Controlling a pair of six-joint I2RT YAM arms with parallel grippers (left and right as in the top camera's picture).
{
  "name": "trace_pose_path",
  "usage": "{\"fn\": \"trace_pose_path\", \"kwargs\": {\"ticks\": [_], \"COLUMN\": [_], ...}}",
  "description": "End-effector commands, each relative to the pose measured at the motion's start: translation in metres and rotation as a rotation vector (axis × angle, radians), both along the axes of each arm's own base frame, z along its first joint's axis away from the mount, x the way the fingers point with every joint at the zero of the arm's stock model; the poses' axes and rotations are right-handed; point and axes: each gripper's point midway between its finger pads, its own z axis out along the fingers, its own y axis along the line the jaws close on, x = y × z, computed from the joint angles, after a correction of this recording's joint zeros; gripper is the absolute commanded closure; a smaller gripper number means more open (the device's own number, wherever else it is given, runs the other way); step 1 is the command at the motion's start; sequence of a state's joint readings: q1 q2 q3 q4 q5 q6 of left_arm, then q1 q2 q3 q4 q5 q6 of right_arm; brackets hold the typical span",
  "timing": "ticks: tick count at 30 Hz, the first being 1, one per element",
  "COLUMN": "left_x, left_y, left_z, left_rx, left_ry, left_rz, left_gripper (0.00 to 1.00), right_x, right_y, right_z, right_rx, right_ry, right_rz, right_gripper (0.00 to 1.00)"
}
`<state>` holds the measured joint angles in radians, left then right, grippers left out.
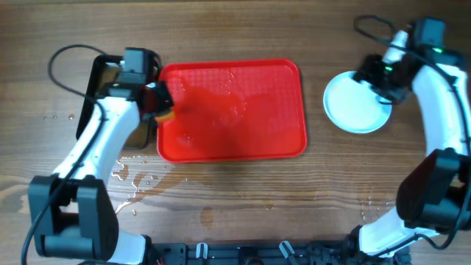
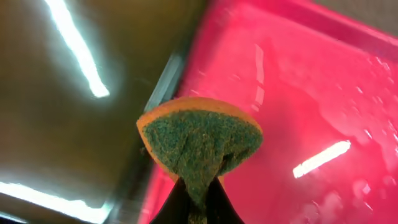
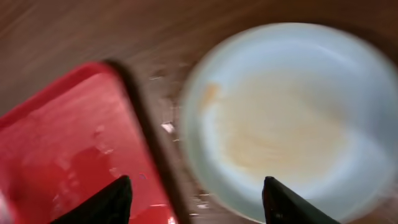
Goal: Clean dirty plates on tray and stack at the side
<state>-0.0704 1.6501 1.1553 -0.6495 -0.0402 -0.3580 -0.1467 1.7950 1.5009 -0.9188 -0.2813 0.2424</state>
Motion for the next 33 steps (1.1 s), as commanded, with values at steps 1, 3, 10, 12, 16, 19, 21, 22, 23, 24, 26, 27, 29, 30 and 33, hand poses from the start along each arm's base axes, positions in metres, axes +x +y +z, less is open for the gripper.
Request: {"fn": "trace_pose_path", "kwargs": {"ticks": [1,3,10,12,16,19,21,22,23,24,26,27,29,30,33], "left_x": [0.013,0.021,0.033,0.031,0.028,0.028,0.029,0.029,0.029,0.029,0.028,0.027,0.025,0.023,0.012], "left_y": [0.032,0.043,0.065,0.071,0.08,0.081,0.081,0.081,0.08,0.08,0.08,0.08,0.079,0.077,0.067], "left_z": [0.02,0.02,-0.016,-0.031,-0.051,-0.057,-0.057,-0.057,-0.056,-0.053,-0.039,-0.02,0.013,0.029,0.073], "left_rx": [0.067,0.09,0.15,0.155,0.147,0.145,0.145,0.145,0.145,0.141,0.131,0.126,0.132,0.128,0.062], "left_ry": [-0.076,-0.1,-0.053,-0.013,0.031,0.042,0.04,0.039,0.037,0.034,0.017,-0.007,-0.055,-0.081,-0.168], "left_rz": [-0.031,-0.043,-0.115,-0.103,-0.076,-0.074,-0.074,-0.074,-0.074,-0.064,-0.036,-0.017,-0.016,-0.015,0.037], "left_gripper": [0.96,0.96,0.96,0.96,0.96,0.81,0.54,0.2,0.01,0.0,0.0,0.0,0.0,0.0,0.0], "right_x": [0.008,0.011,0.011,0.009,0.008,0.007,0.007,0.007,0.007,0.007,0.008,0.007,0.007,0.007,0.007], "right_y": [0.078,0.108,0.154,0.159,0.161,0.161,0.16,0.16,0.16,0.16,0.158,0.157,0.156,0.156,0.154], "right_z": [0.021,0.024,0.024,0.024,0.023,0.023,0.022,0.022,0.022,0.022,0.023,0.025,0.032,0.038,0.066], "right_rx": [0.055,0.045,-0.094,-0.098,-0.098,-0.1,-0.1,-0.1,-0.103,-0.109,-0.12,-0.124,-0.125,-0.127,-0.136], "right_ry": [-0.093,-0.127,-0.18,-0.181,-0.178,-0.175,-0.173,-0.172,-0.174,-0.178,-0.183,-0.184,-0.197,-0.208,-0.265], "right_rz": [0.214,0.282,0.353,0.366,0.37,0.373,0.373,0.373,0.379,0.391,0.399,0.399,0.403,0.407,0.398], "right_gripper": [0.28,0.25,0.12,0.12,0.12,0.12,0.12,0.12,0.12,0.12,0.12,0.12,0.11,0.11,0.11]}}
